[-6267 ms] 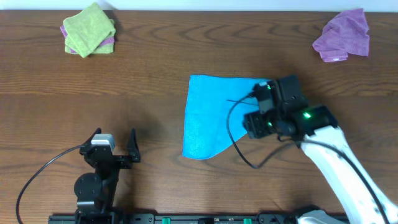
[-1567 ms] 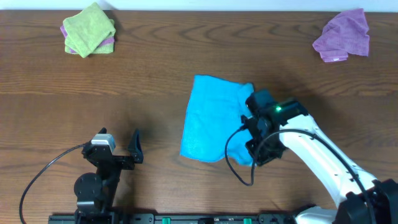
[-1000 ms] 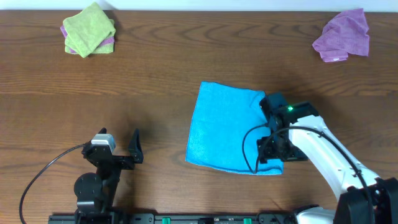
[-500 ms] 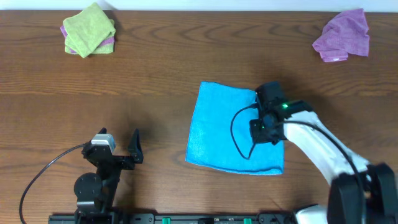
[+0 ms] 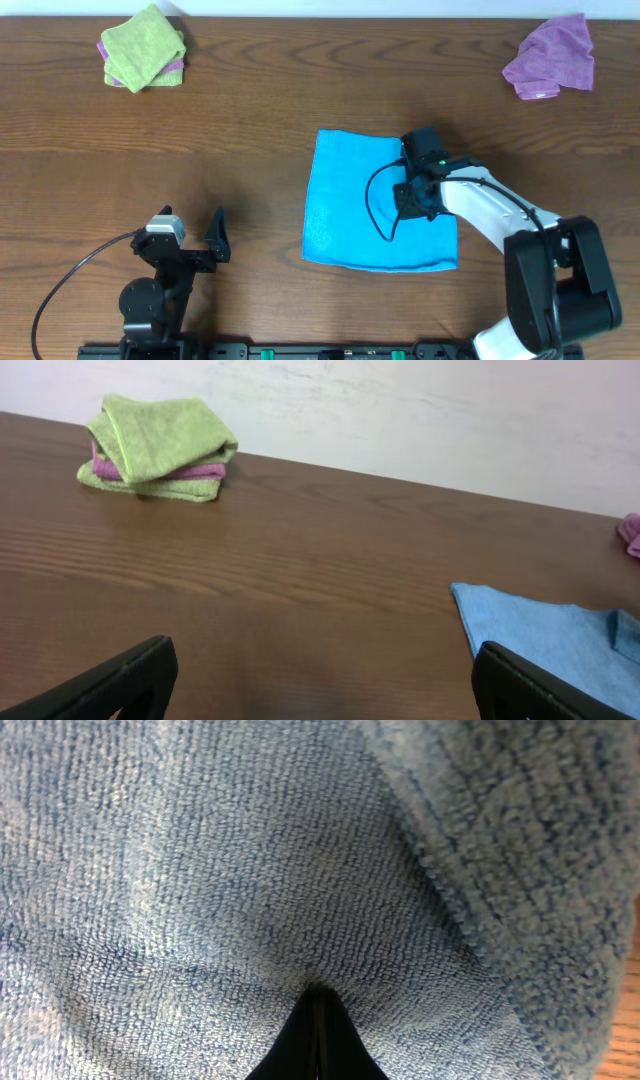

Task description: Fold the cloth

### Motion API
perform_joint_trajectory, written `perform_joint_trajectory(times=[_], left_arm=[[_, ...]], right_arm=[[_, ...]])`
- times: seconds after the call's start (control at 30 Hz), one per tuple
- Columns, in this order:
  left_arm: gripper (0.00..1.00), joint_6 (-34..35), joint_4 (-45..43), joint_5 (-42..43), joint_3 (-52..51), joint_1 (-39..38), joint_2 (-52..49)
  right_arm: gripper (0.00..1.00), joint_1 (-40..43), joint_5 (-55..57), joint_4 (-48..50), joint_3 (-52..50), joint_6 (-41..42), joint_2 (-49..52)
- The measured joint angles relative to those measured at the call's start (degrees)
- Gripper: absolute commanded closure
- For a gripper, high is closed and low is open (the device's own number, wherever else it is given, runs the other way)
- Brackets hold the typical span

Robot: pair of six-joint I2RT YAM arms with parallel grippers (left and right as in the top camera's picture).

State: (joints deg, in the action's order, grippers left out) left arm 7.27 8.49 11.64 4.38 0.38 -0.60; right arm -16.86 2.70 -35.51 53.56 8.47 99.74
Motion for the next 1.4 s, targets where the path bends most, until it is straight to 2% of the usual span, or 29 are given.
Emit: perform_joint_trajectory(times=[0.17,0.27,0.4,0.5,0.6,0.67,0.7,0.73,0.77,0.87,1.0,1.2,1.4], left_arm=[[0.05,0.26,-0.02,0.0,0.0,0.0,0.0],[0.05,4.63,-1.27,2.38,-0.24,0.0,0.0],[0.05,12.5,-6.12,15.32,-1.22,0.0,-0.07],[0.05,15.52,-11.52,25.18,-1.36,0.0,-0.02],[0.05,16.79,-12.02,29.83,-1.36,0.0,-0.02],[0.0,17.2,-10.75,31.76,-1.36,0.0,-0.02],[0.19,17.18,-9.05,32.15,-1.36,0.0,-0.02],[0.2,17.07,-7.37,32.24,-1.38,0.0,-0.04],[0.14,16.57,-6.4,32.26,-1.49,0.0,-0.04],[0.06,17.66,-7.91,32.33,-2.05,0.0,-0.07],[0.04,21.84,-14.45,32.35,-2.27,0.0,-1.7],[0.02,25.07,-19.34,33.46,-2.08,-0.04,-14.6],[0.03,21.33,-20.85,35.89,10.99,-4.42,-39.93]], right_arm=[[0.99,1.05,0.5,-4.0,2.73,-1.62,1.11],[0.99,1.11,0.31,-7.65,7.72,-2.58,1.29],[0.99,1.16,-1.6,-13.92,16.68,-4.96,1.31],[0.99,1.16,-2.82,-16.37,22.93,-6.19,1.31],[0.99,1.16,-5.57,-15.65,27.02,-7.08,1.31],[0.99,1.16,-7.67,-14.73,28.59,-7.72,1.25],[0.99,1.16,-8.59,-14.32,29.03,-8.09,1.18],[0.99,1.16,-9.03,-14.34,29.09,-8.35,0.96],[0.99,1.16,-9.31,-14.4,29.09,-8.55,0.66],[0.99,1.16,-9.86,-14.75,29.09,-9.18,-1.42],[0.99,1.88,-9.94,-14.82,29.09,-9.79,-6.8],[0.99,7.89,-9.51,-19.93,29.46,-10.4,-15.32],[0.99,10.54,-9.38,-27.23,29.64,-10.49,-16.7]])
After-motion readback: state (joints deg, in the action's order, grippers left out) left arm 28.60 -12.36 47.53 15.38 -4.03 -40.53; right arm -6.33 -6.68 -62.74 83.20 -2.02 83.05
